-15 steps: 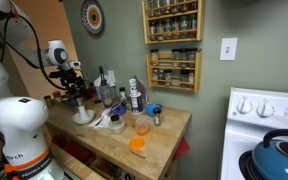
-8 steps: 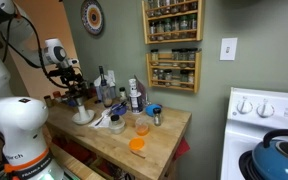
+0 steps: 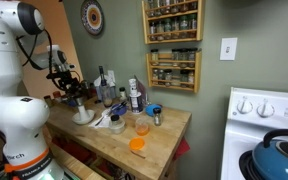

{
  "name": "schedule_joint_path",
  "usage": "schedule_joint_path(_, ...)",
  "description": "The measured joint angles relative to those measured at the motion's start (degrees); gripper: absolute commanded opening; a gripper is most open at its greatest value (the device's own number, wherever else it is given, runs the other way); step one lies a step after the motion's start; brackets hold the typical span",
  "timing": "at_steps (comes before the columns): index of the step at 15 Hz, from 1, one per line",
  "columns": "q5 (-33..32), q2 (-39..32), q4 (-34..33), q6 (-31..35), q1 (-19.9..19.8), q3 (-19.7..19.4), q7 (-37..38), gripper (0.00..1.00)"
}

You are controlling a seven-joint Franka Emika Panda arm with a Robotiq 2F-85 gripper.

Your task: Remove the white saucer plate inside the navy blue bowl and put it on top of the salt shaker that is in the white bowl

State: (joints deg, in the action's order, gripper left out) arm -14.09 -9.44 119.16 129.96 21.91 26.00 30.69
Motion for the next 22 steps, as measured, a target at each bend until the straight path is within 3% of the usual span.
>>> schedule_joint_path(5,0.0,-3.1,-2.5,-0.3,0.6,-0.6,-0.1,1.0)
schedule_joint_path(7,0.0,-4.0,-3.0,-0.1,2.3,-1.6,-0.1,0.93)
schedule_joint_path(8,0.0,-4.9,-3.5,-0.1,3.3,-2.0,0.0,0.8)
schedule_joint_path(9,0.0,-6.0,-4.1,-0.1,4.4,-2.3,0.0,0.78)
schedule_joint_path(10,0.0,-7.1,-4.7,-0.1,5.4,-2.6,0.0,0.62)
schedule_joint_path(11,0.0,-8.2,-5.4,-0.1,6.4,-2.9,0.2,0.54)
schedule_joint_path(14,-0.9,-11.3,-8.0,0.4,9.4,-5.0,2.4,0.53)
schedule_joint_path(15,-1.7,-12.2,-8.9,0.8,10.3,-6.1,3.6,0.6)
schedule_joint_path(18,-4.2,-15.2,-12.1,1.4,13.1,-9.7,7.0,0.63)
schedule_joint_path(22,-4.5,-19.2,-15.9,1.1,15.3,-12.8,8.6,0.56)
